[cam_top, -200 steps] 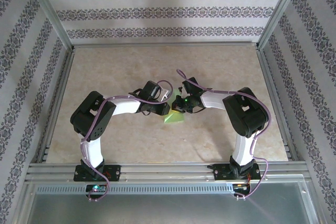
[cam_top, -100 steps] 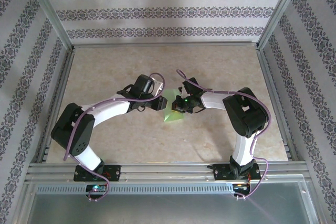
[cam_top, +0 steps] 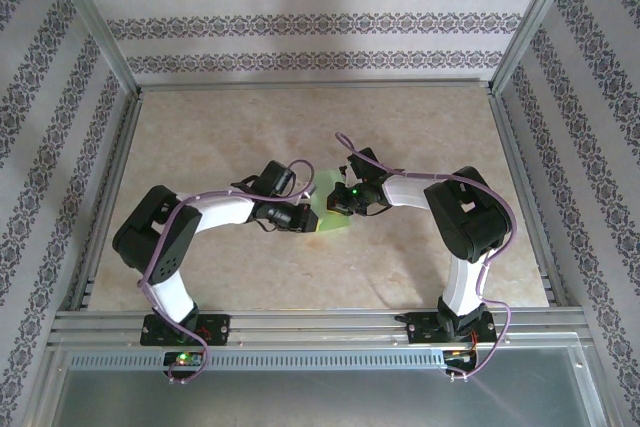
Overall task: Fold a paper plane with a square sheet of paper (fold left side to right side)
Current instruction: Fold the triangle a second time at the center of the table.
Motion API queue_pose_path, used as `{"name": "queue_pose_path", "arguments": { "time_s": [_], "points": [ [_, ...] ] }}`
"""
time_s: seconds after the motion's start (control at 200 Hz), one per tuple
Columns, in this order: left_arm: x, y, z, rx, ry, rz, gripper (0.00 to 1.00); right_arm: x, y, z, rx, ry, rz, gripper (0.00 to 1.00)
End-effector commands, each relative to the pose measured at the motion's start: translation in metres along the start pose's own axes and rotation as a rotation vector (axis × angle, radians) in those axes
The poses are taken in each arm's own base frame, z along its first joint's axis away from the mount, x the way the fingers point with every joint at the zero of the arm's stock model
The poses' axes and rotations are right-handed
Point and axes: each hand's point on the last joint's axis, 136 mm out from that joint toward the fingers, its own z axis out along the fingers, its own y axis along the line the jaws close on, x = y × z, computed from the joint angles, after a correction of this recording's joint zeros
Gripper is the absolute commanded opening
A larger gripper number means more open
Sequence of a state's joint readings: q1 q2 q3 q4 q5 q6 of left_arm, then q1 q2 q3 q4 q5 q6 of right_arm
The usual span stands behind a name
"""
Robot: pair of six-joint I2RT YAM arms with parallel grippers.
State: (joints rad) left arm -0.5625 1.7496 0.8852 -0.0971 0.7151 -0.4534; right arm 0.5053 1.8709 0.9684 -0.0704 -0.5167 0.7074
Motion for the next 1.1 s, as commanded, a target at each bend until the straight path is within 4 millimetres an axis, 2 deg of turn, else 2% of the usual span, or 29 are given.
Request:
{"name": "queue_pose_path", "arguments": {
  "time_s": [0.0,0.37,0.76,1.094],
  "points": [
    [-0.008,-0.011,0.003,0.043,-0.006,0.018,0.12,0.018,-0.013,0.008,0.054,0.056,0.006,0.0],
    [-0.022,-0.011,0.004,0.027,-0.037,0.044,0.12,0.016,-0.012,0.009,0.058,0.06,0.002,0.0],
    [-0.005,0.005,0.013,-0.002,0.016,0.026,0.11,0.017,-0.015,0.01,0.067,0.067,0.003,0.0],
    [0.001,0.014,0.019,-0.018,0.034,0.016,0.11,0.017,-0.015,0.01,0.07,0.067,0.0,0.0]
  ]
}}
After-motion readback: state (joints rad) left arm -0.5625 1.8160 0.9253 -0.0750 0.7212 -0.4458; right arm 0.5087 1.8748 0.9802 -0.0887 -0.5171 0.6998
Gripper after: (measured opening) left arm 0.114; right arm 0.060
